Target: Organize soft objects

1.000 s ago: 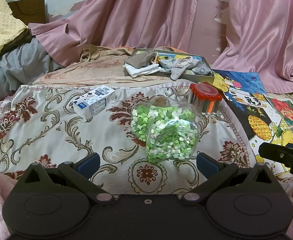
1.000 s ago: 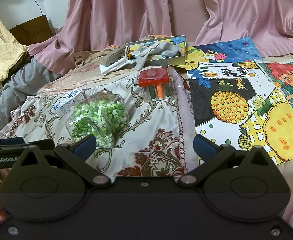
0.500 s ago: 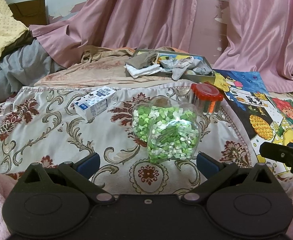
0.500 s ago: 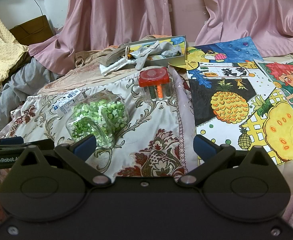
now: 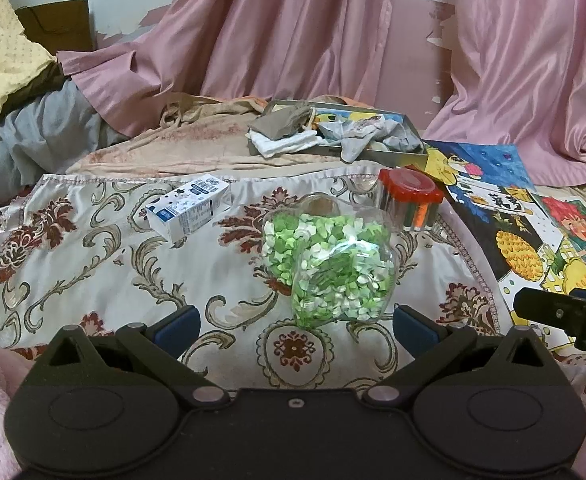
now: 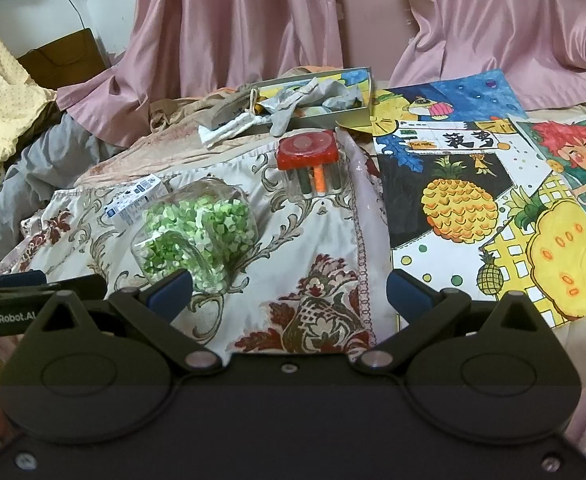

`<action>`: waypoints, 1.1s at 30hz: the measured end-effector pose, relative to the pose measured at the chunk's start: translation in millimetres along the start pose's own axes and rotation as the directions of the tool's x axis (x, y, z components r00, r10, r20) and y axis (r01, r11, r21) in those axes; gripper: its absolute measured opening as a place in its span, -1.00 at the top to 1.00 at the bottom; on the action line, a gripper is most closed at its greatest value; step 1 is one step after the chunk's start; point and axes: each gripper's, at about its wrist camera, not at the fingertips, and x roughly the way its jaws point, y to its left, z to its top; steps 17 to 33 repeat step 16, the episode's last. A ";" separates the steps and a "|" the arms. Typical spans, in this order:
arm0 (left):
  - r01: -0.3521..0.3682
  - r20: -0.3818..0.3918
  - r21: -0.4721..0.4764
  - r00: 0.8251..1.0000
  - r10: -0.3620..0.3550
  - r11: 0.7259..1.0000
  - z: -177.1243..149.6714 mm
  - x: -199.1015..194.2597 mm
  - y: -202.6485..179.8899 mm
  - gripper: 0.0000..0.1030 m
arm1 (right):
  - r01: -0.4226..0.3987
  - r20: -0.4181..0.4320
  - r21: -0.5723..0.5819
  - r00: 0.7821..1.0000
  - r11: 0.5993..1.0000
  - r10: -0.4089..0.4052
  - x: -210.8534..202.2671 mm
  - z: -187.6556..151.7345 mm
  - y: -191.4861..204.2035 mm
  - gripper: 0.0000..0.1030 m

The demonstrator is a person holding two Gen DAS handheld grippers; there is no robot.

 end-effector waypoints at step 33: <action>0.005 0.012 -0.017 1.000 -0.005 1.000 0.4 -1.0 0.4 -0.98 | 0.004 -0.008 -0.001 1.000 1.000 -0.004 1.3 2.0 -4.4 -0.99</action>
